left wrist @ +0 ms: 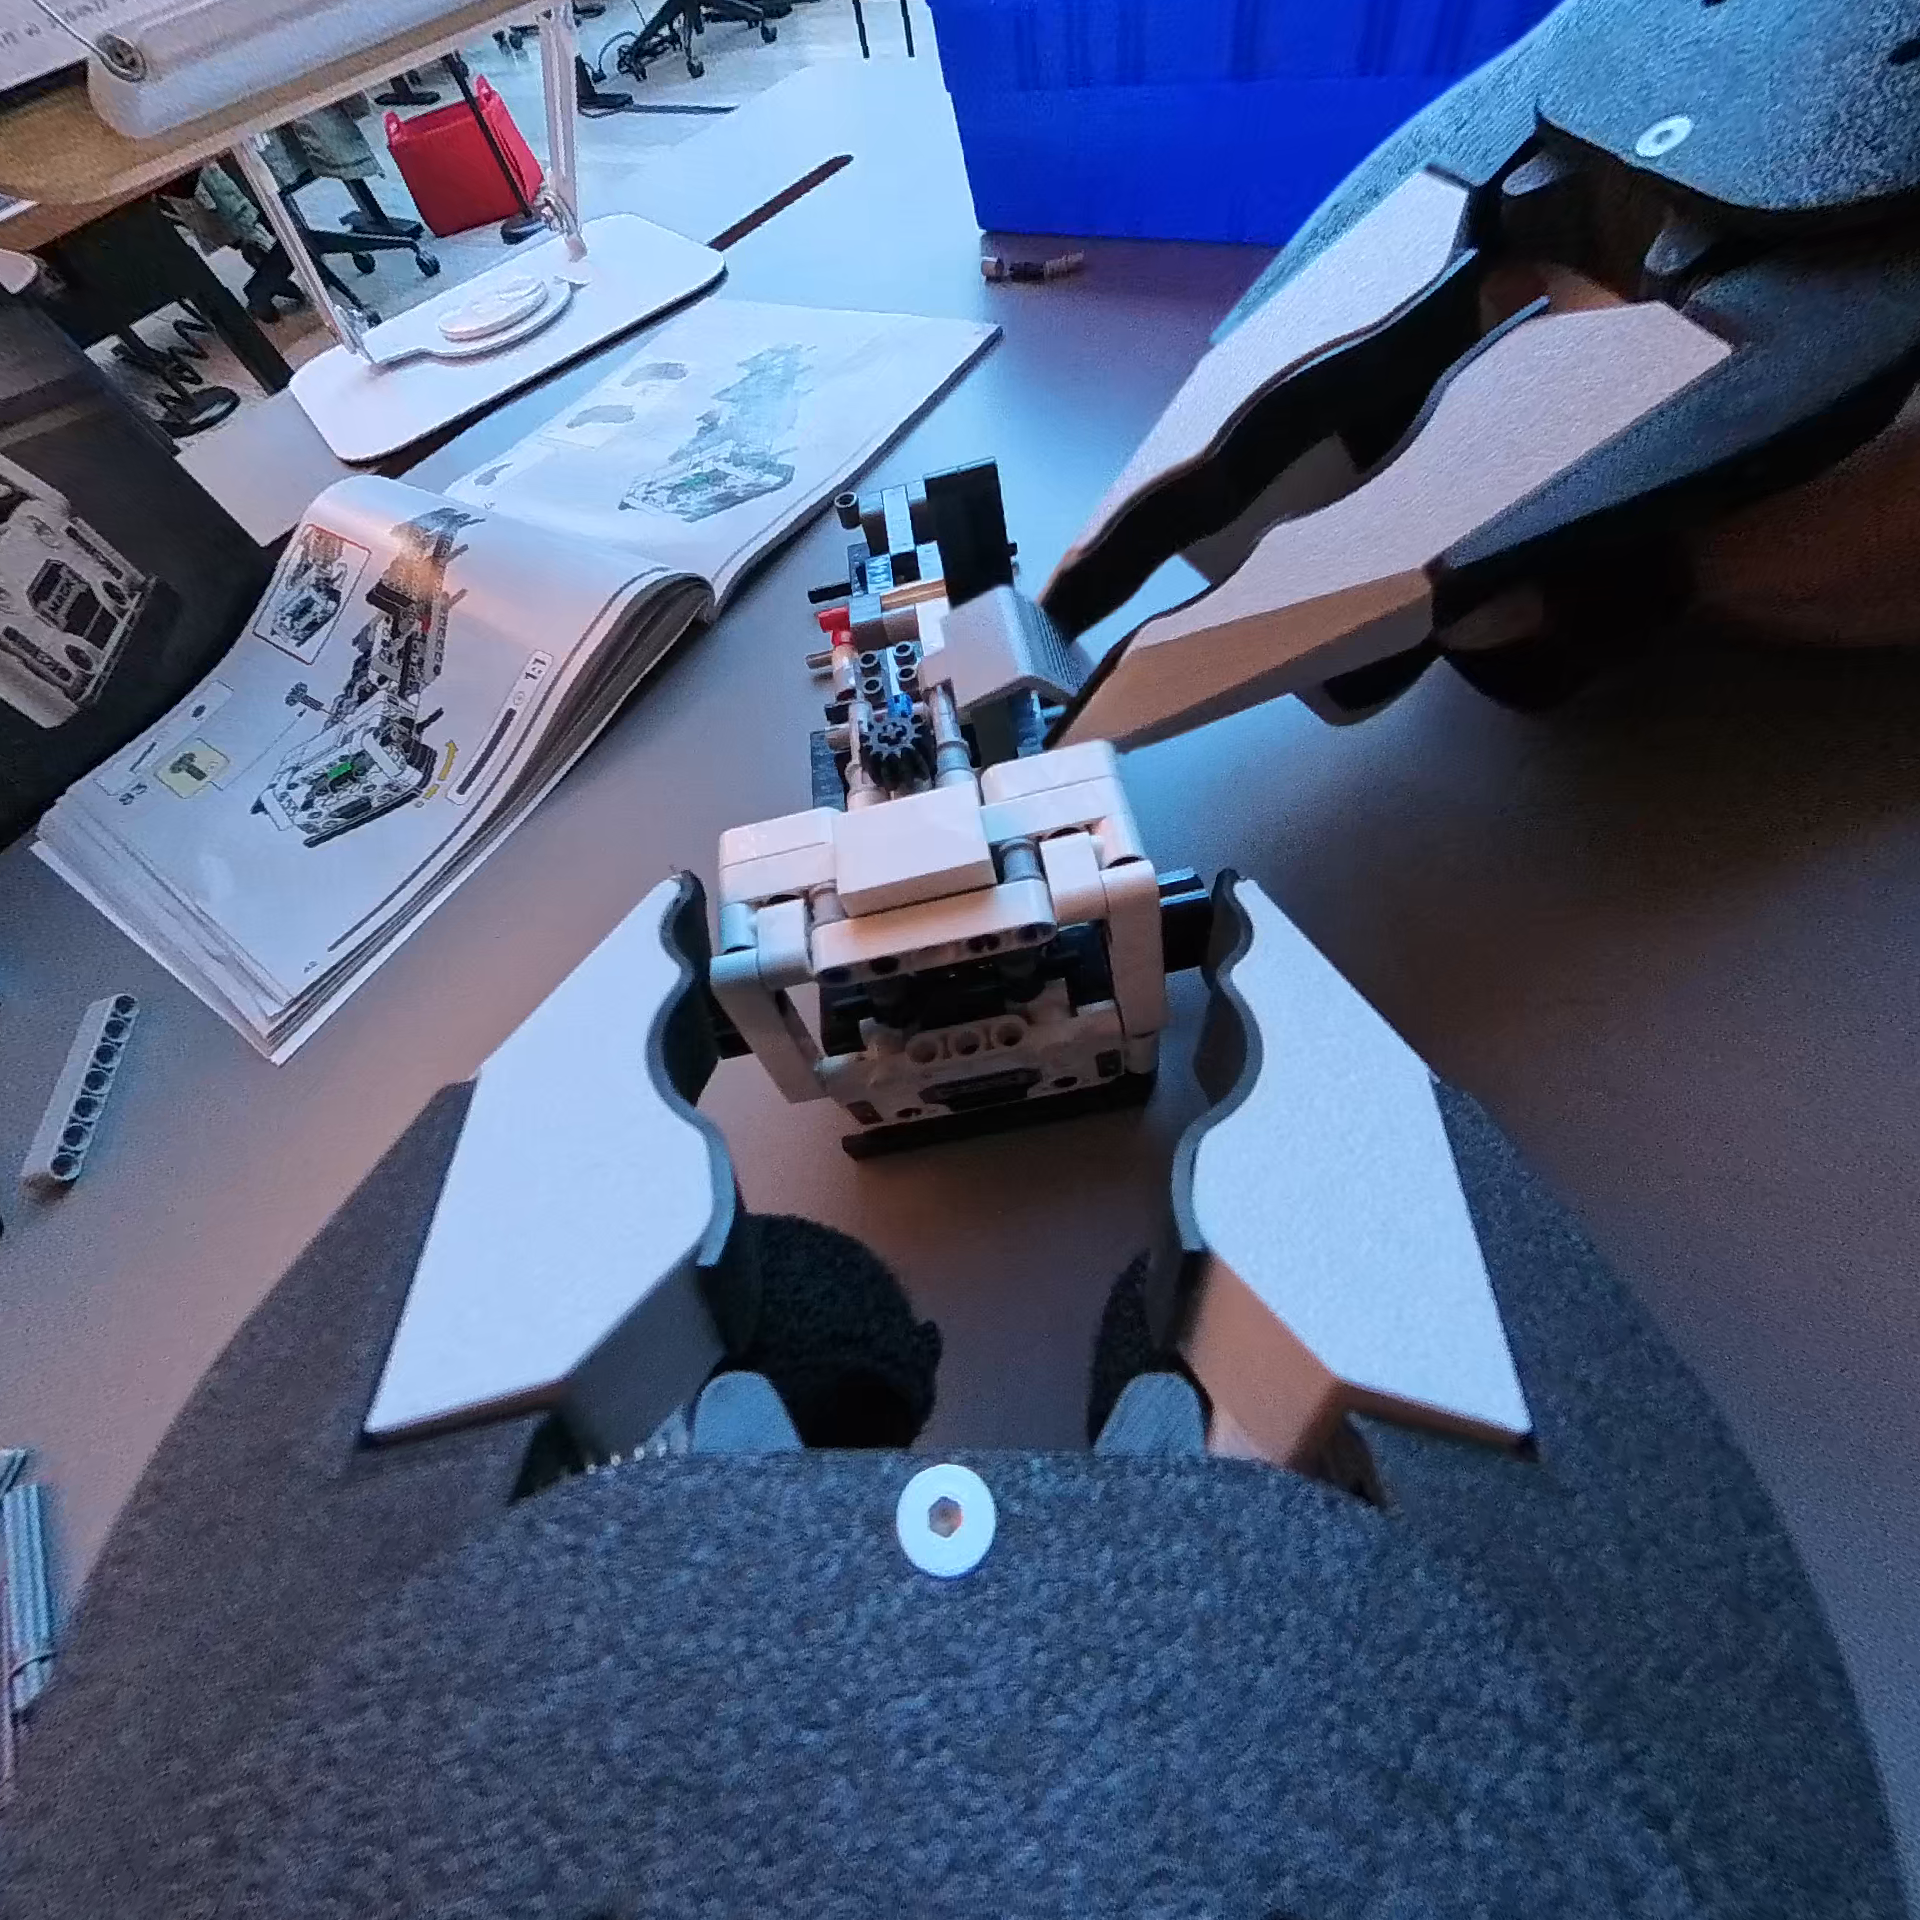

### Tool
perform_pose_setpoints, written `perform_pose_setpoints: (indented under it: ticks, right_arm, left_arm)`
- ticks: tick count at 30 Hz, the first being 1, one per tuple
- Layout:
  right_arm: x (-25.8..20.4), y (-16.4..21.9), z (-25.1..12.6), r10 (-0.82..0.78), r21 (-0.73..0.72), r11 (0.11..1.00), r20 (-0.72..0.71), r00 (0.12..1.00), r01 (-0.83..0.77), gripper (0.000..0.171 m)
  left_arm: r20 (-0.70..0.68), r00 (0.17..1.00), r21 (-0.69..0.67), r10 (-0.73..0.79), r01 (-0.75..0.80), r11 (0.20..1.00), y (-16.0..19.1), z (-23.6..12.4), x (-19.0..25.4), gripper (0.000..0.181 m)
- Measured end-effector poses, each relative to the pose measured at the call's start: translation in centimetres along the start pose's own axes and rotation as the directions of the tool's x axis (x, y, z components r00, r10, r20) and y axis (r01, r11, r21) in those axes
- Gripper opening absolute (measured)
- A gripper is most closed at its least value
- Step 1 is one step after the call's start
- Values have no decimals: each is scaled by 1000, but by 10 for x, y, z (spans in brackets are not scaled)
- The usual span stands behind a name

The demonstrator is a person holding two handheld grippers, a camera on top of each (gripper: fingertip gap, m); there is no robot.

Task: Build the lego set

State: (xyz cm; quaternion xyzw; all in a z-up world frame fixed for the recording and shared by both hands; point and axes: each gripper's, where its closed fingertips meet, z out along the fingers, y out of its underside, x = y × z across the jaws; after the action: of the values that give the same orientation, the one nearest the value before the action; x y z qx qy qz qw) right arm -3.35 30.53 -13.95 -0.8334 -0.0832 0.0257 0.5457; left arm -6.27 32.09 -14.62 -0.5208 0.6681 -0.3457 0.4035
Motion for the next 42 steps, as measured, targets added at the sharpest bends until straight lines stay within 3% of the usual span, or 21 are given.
perform_pose_setpoints:
  ticks: [3,13,20,30,37,42]
  right_arm:
    - [-2,2,-1,125,-14,992,68,990,-125,24]
    - [4,4,4,-113,-41,993,-72,991,111,24]
    - [2,-3,0,5,16,1000,-28,1000,-5,24]
    - [3,3,4,96,-48,994,-37,995,-98,23]
    - [6,-10,-14,24,53,998,-92,995,-19,22]
    - [5,-10,-8,144,-12,989,-44,989,-144,22]
  left_arm:
    - [-2,1000,1,5,-5,1000,0,0,1,94]
    - [0,1000,1,-2,2,1000,0,0,0,94]
    - [1,1000,1,-2,2,1000,0,0,0,94]
    - [6,1000,0,3,-3,1000,0,0,0,94]
    - [5,1000,0,2,-2,1000,0,0,0,94]
    - [-7,1000,3,10,-10,1000,-1,0,2,94]
